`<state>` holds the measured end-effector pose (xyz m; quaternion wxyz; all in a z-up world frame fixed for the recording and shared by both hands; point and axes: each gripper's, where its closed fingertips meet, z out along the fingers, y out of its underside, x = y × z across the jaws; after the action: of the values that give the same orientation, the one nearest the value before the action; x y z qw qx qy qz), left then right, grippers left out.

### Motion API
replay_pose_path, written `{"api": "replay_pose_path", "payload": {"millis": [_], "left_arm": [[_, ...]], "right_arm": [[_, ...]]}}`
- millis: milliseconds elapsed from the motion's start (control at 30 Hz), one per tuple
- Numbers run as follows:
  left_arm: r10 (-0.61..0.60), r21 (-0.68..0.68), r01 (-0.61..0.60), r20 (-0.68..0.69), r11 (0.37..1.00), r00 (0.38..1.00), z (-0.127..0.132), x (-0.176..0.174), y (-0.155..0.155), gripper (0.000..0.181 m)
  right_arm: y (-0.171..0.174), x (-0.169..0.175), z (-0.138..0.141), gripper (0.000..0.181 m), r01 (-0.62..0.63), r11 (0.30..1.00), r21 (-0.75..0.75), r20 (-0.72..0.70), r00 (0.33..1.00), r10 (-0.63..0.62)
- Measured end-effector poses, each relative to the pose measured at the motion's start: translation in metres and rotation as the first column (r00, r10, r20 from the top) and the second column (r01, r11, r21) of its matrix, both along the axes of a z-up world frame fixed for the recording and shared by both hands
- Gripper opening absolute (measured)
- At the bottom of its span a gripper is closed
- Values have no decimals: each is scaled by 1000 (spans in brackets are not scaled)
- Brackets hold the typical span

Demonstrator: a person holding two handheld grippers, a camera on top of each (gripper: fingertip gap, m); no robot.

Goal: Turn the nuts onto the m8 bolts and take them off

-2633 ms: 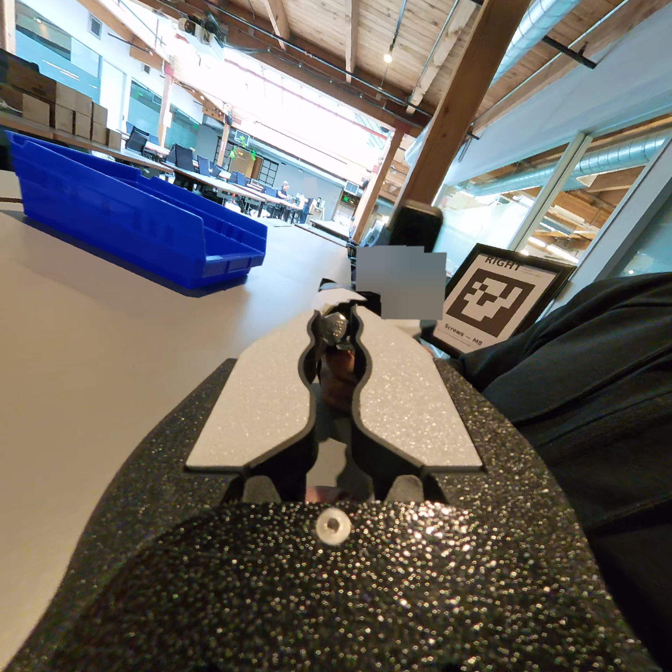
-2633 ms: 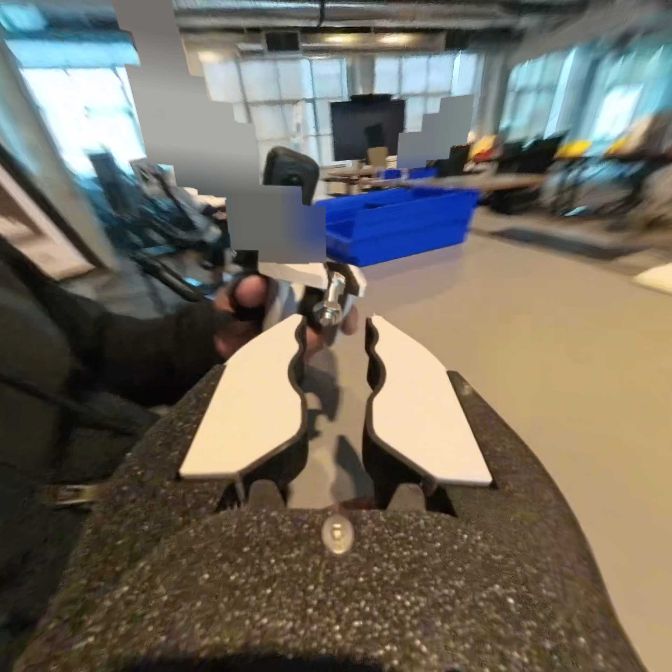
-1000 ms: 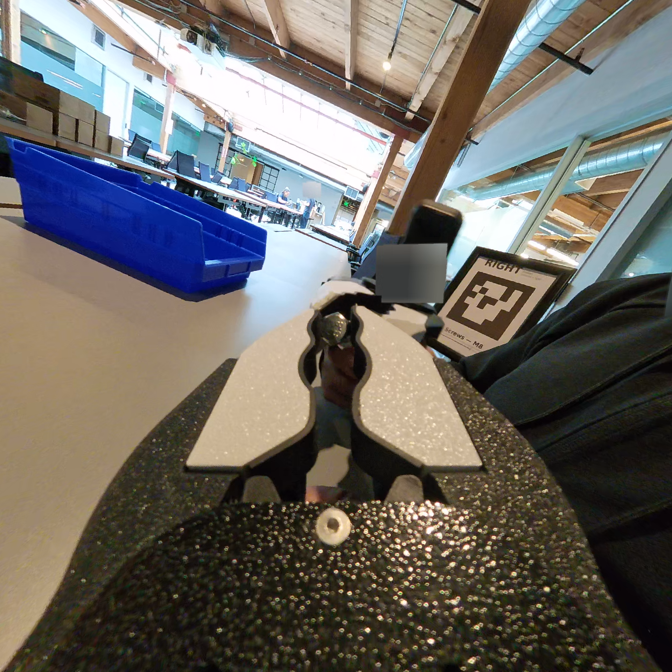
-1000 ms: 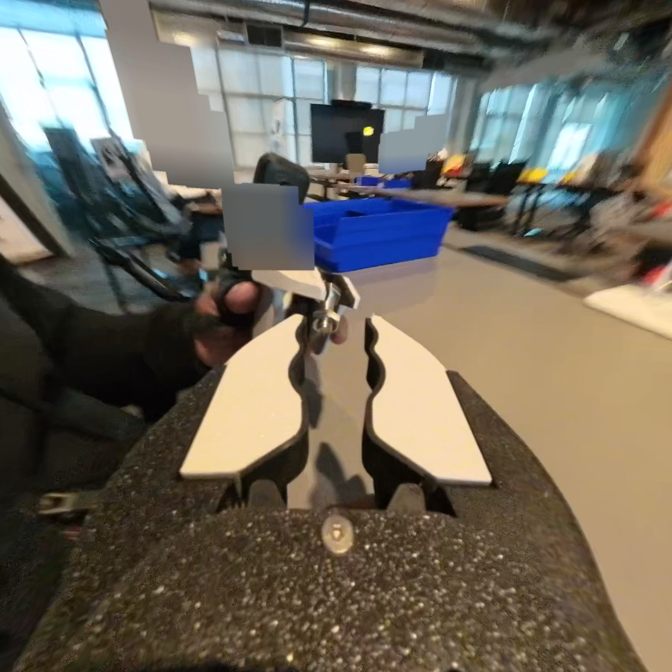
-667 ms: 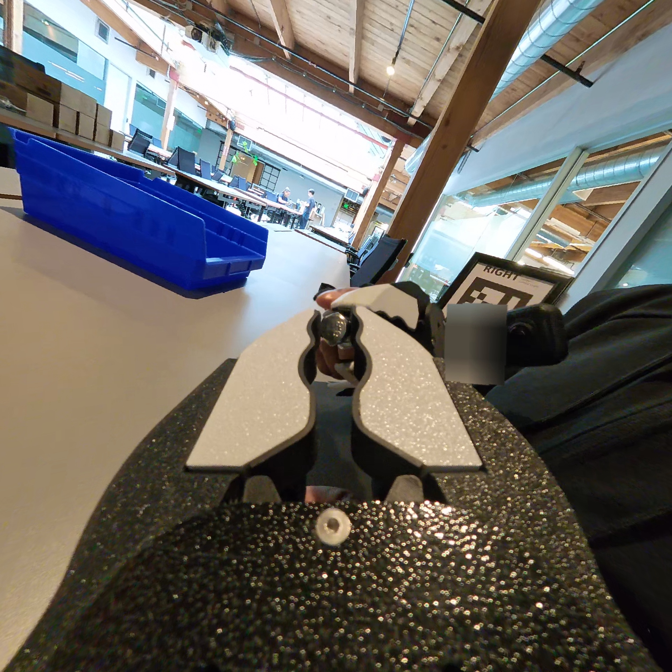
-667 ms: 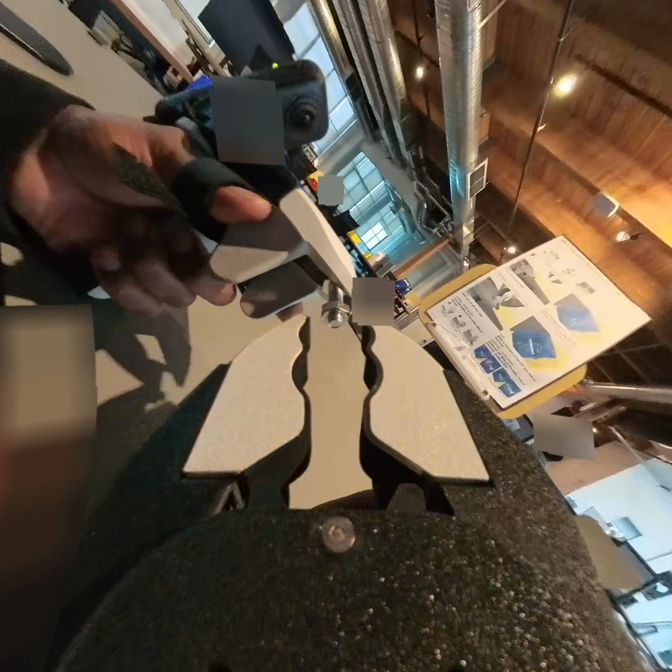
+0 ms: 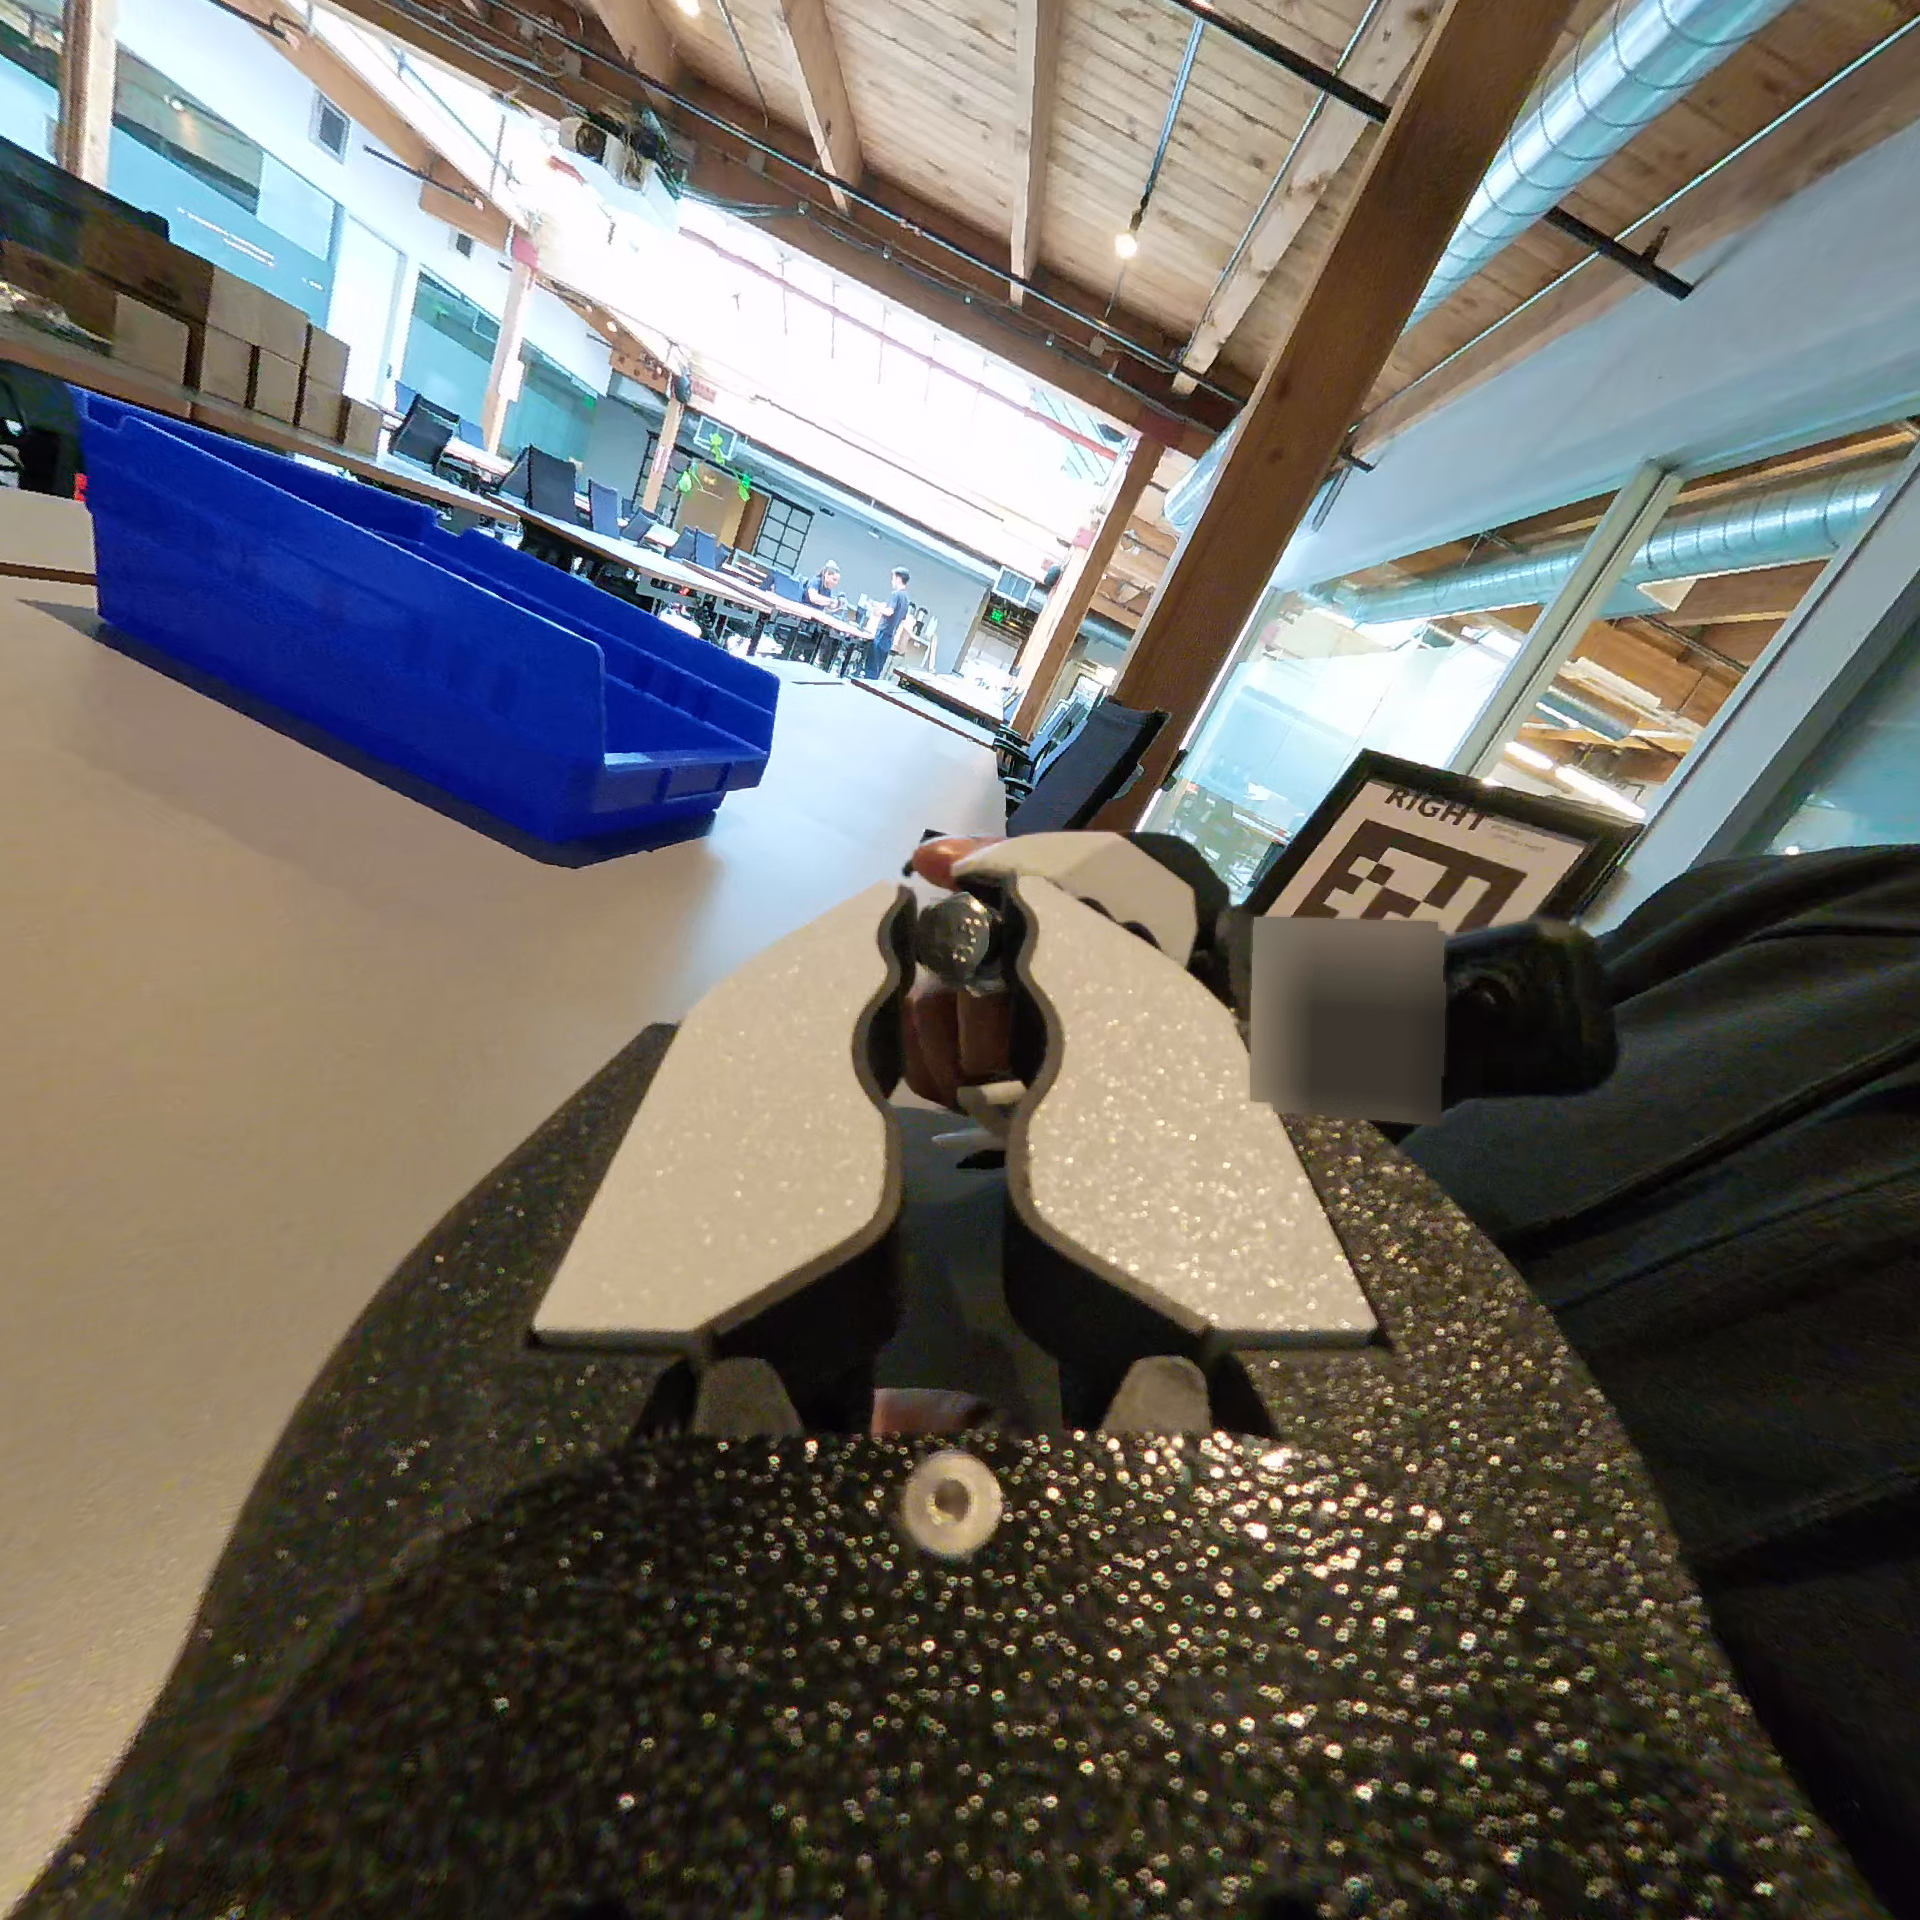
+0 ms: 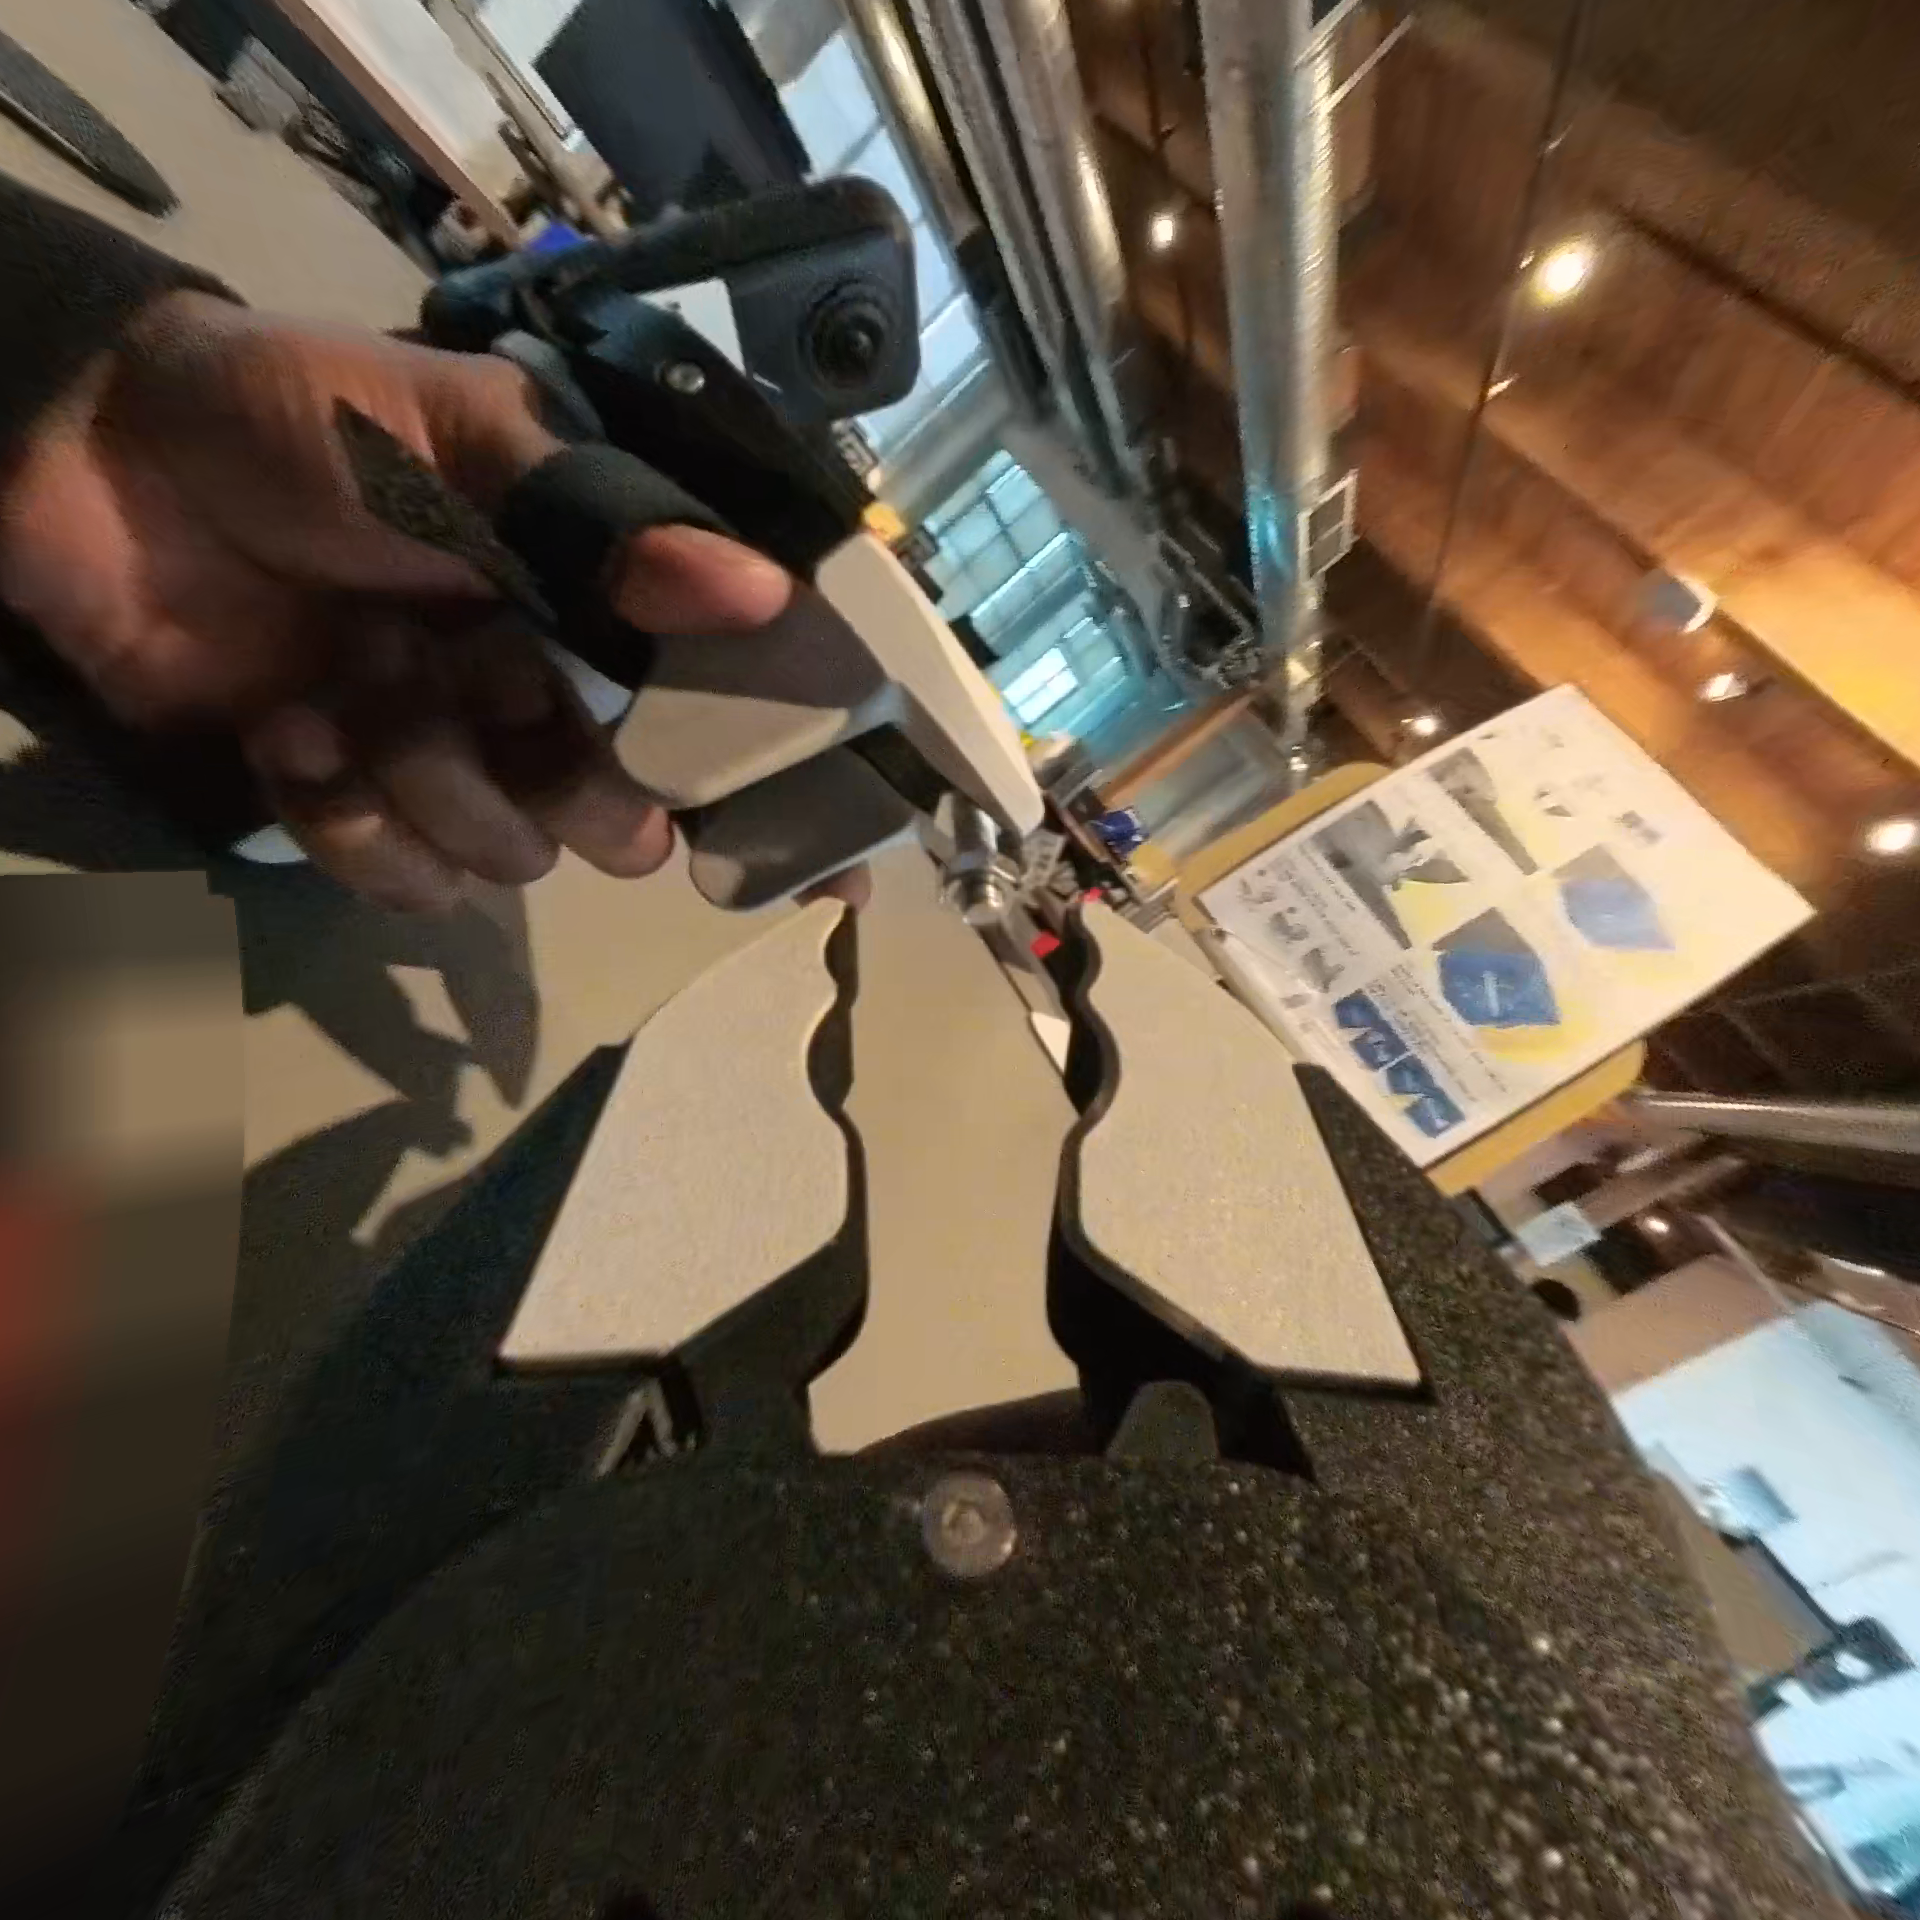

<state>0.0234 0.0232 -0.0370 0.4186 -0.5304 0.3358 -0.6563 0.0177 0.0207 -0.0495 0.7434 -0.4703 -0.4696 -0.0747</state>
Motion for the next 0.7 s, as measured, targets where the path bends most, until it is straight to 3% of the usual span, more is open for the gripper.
{"api": "replay_pose_path", "payload": {"millis": [200, 300, 333, 433, 467, 500, 567, 700], "left_arm": [[6, 18, -5, -30, 1000, 1000, -3, 3, -2, 15], [-1, 20, 1, -21, 1000, 1000, -2, 2, -3, 15], [-5, 19, 5, -19, 1000, 1000, -2, 2, -3, 15], [-6, 28, 6, -28, 1000, 1000, -3, 4, -4, 15], [-7, 31, 8, -29, 999, 1000, -3, 4, -5, 15], [-1, 31, 2, -30, 1000, 1000, -3, 4, -4, 15], [7, 18, -6, -20, 1000, 1000, -2, 3, -2, 15], [8, -13, -8, -3, 1000, 1000, -1, 0, 2, 15]], "right_arm": [[4, 1, 0, 14, 55, 998, -20, -44, 997, -55], [1, -2, -2, 14, -108, 958, -267, -221, 974, 48], [-1, -3, -3, 14, -211, 896, -392, -328, 942, 78], [-6, -5, -3, 14, -529, 585, -614, -611, 788, 72], [-7, -3, -1, 15, -592, 525, -612, -663, 746, 69], [-6, -2, 1, 16, -620, 517, -589, -688, 721, 81], [-3, 1, 4, 29, -571, 617, -541, -658, 745, 113], [-1, 1, 2, 37, -243, 908, -340, -325, 937, 129]]}}
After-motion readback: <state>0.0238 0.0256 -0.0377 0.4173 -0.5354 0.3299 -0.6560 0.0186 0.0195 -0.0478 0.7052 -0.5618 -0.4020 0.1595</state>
